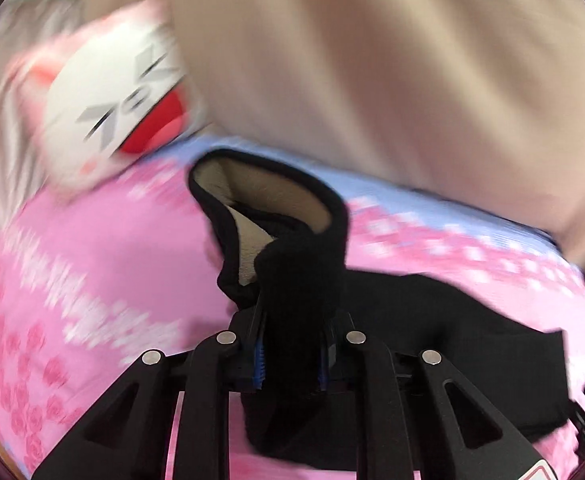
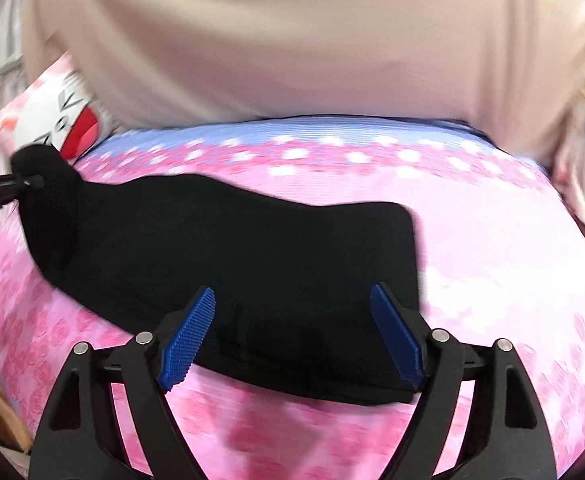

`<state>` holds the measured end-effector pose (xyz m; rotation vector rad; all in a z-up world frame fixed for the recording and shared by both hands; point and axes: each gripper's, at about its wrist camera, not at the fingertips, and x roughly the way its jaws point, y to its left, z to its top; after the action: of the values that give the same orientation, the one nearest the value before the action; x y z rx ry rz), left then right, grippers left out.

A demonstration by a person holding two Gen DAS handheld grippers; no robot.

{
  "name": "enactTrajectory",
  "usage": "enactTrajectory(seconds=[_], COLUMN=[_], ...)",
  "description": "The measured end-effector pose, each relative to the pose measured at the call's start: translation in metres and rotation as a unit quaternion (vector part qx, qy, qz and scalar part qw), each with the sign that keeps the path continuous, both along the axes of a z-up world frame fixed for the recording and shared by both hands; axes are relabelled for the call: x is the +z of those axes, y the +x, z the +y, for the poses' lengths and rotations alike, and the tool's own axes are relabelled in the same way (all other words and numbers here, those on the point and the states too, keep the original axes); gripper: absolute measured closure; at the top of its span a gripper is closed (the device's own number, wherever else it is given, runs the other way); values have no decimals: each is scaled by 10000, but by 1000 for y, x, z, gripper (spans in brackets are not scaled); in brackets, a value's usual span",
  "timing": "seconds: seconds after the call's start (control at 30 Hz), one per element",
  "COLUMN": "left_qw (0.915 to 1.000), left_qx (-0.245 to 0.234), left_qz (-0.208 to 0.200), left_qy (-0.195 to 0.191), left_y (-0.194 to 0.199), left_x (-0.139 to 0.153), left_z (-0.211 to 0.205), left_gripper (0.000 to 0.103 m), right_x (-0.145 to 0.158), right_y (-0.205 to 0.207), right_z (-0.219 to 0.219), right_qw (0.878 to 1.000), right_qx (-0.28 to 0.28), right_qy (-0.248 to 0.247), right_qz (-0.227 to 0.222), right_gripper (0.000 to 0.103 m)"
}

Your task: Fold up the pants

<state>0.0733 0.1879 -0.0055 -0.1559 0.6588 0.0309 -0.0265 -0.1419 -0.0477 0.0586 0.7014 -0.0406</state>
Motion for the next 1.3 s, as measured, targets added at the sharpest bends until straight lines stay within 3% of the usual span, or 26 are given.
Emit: enactTrajectory(seconds=[0.1,0.2,0.37,0.47,0.53,0.63,0.9,1.3], left_qw=[9966,9881,9674,9563,9532,9495,9498,9615], left_qx=[-753,-1452,-2415,-2672,-2595,-2482,-2368,-2260], left_qz=[-221,-212,258,544,472,254,303,329], left_qy=[244,451,720,1053,1480,1901,2023,1527], left_y=[-4,-9,-22,-33,-44,-57,-58,-67], left_x=[21,21,-21,-54,-70,-75,-67,-46], left_z=[-70,-143,-252,-298,-319,-331,-326,-277], left_gripper=[88,88,88,88,88,88,80,73], right_x=[1,1,-4,-10,-15,-21,-19,2], right_y=[-13,-29,-52,-61,-65,-62,-34,-8], right_z=[-34,-67,-111,-133,-144,-155,-138,-95], right_qw=[9992,9973,9938,9923,9917,9913,9957,9984], right_qx=[-373,-698,-1061,-1189,-1232,-1227,-783,-503], right_qy=[104,192,294,344,367,468,503,269], right_qz=[-77,-125,-128,-93,-45,28,2,-31], right_gripper=[25,25,25,25,25,25,25,25])
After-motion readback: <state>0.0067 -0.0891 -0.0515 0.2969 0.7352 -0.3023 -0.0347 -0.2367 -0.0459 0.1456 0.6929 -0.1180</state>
